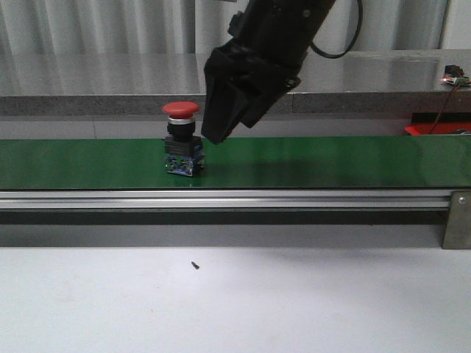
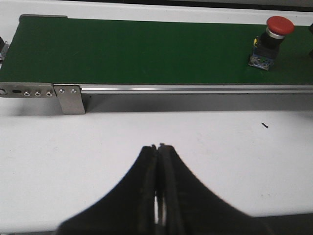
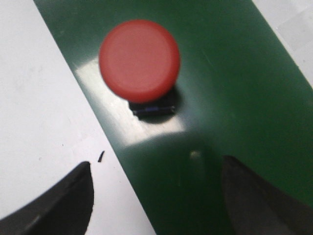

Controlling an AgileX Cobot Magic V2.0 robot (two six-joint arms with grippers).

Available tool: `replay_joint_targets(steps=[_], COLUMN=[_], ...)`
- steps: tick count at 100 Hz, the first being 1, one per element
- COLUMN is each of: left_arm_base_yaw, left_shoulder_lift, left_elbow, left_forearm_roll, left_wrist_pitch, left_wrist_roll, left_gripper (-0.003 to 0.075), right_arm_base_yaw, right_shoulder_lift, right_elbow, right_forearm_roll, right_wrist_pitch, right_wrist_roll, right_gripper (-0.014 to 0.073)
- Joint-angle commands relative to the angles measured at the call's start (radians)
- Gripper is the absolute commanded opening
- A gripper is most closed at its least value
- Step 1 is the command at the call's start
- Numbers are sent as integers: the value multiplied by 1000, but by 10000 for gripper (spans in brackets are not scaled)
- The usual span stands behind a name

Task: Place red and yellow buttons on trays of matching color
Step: 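Close the right gripper on the red button's cap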

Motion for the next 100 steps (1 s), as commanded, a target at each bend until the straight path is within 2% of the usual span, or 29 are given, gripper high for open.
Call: replay_joint_targets(steps=[1,49,80,87,100], left_arm_base_yaw=[-7,-7,-7,-7,-7], left_shoulder_lift=[10,10,10,10,10], left_elbow=[-25,-25,-25,-25,-25], left_forearm_roll=[-11,-11,-11,-11,-11], left_wrist_pitch=[-59,-59,-59,-59,-59], left_wrist_roll=[-1,-1,-1,-1,-1], left_gripper=[-20,-20,-20,-20,-20], right_arm_base_yaw=[12,20,19,19,8], right_shoulder_lift=[-36,20,20,17,-5], right_elbow=[-51,-63,-63,-63,-63], right_forearm_roll=[38,74,74,78,77], right_wrist_pitch=[-43,-187,-201,-204,-204], right_wrist_roll=[-18,-18,-17,-17,-17], right_gripper=[538,518,147,113,111])
